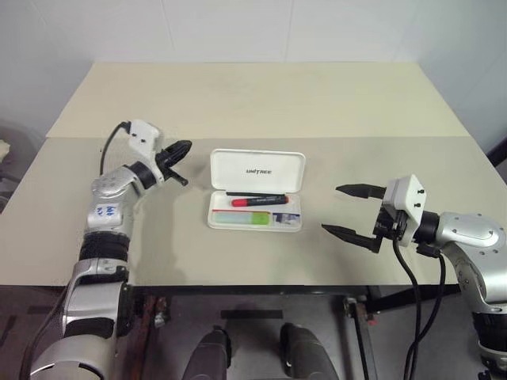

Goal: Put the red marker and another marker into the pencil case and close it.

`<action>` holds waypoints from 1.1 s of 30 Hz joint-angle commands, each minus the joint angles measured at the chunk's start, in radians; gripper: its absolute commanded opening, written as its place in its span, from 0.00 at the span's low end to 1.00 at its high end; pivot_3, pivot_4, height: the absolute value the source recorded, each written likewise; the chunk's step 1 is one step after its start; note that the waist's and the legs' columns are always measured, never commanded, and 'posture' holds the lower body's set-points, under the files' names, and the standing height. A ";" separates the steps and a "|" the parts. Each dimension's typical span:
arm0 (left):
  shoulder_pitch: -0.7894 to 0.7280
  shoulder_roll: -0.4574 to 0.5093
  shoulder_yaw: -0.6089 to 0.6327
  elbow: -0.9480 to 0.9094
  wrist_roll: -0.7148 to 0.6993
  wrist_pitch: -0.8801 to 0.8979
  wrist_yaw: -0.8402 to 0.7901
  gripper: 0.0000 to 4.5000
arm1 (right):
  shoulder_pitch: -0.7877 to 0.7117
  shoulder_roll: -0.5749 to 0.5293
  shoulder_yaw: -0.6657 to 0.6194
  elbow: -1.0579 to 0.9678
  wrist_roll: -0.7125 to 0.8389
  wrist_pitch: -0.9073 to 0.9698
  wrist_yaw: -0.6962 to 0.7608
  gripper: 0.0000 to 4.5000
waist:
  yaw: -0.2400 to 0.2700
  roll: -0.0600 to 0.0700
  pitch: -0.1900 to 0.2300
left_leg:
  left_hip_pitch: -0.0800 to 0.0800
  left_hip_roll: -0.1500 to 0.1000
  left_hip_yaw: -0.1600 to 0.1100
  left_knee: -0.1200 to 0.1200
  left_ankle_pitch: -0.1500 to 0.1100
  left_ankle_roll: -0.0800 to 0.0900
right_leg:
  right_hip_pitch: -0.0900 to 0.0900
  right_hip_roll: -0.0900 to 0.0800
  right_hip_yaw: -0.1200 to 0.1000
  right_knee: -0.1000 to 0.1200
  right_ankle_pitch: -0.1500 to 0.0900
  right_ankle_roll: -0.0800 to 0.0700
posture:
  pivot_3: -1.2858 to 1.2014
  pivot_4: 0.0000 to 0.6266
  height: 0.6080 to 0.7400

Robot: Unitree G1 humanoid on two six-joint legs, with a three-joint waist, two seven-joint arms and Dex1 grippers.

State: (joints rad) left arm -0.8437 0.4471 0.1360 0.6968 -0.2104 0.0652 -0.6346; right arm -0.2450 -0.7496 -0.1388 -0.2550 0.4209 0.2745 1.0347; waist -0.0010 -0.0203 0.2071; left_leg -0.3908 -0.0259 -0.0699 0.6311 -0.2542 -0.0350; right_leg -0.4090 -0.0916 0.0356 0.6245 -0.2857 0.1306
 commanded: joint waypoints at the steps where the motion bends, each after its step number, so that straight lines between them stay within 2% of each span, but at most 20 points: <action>1: -0.058 -0.026 -0.019 0.044 0.012 0.010 -0.009 0.01 | 0.004 0.000 -0.018 -0.047 0.025 0.002 -0.014 1.00 | 0.001 0.000 0.000 | 0.000 0.000 0.000 0.000 0.000 0.000 | 0.000 0.000 0.000 0.000 0.000 0.000 | 0.52 0.24 1.00; 8: -0.106 -0.070 -0.013 0.069 -0.038 -0.027 -0.135 0.01 | 0.018 0.005 -0.021 -0.068 0.029 0.008 -0.036 1.00 | -0.001 -0.001 0.000 | -0.001 0.000 0.000 0.000 0.000 0.000 | 0.000 0.000 0.000 -0.002 0.000 0.000 | 0.52 0.24 1.00; 15: -0.069 -0.057 -0.017 0.009 -0.066 -0.088 -0.290 0.01 | 0.027 0.011 -0.020 -0.090 0.039 0.021 -0.061 1.00 | 0.001 -0.001 0.001 | -0.001 0.000 0.000 0.000 0.000 0.000 | 0.000 0.000 0.000 -0.002 0.000 0.000 | 0.52 0.24 1.00; 26: 0.009 0.005 -0.165 -0.056 0.044 -0.241 -0.483 0.01 | 0.020 0.018 -0.013 -0.126 0.050 0.051 -0.100 1.00 | 0.002 -0.001 0.001 | -0.001 0.000 0.000 0.000 0.000 0.000 | 0.000 0.000 0.000 -0.002 0.000 0.000 | 0.52 0.24 1.00; 33: -0.001 -0.004 -0.274 -0.027 0.141 -0.329 -0.529 0.01 | 0.017 0.023 -0.013 -0.152 0.056 0.074 -0.135 1.00 | 0.001 -0.001 0.001 | -0.001 0.000 0.000 0.000 0.000 0.000 | 0.000 0.000 0.000 -0.002 0.000 0.000 | 0.52 0.24 1.00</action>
State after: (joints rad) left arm -0.8387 0.4448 -0.1085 0.6768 -0.0988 -0.2313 -1.1460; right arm -0.2190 -0.7325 -0.1374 -0.3573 0.4543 0.3505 0.9131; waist 0.0001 -0.0214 0.2077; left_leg -0.3916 -0.0261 -0.0697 0.6312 -0.2543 -0.0346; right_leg -0.4087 -0.0917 0.0357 0.6228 -0.2854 0.1309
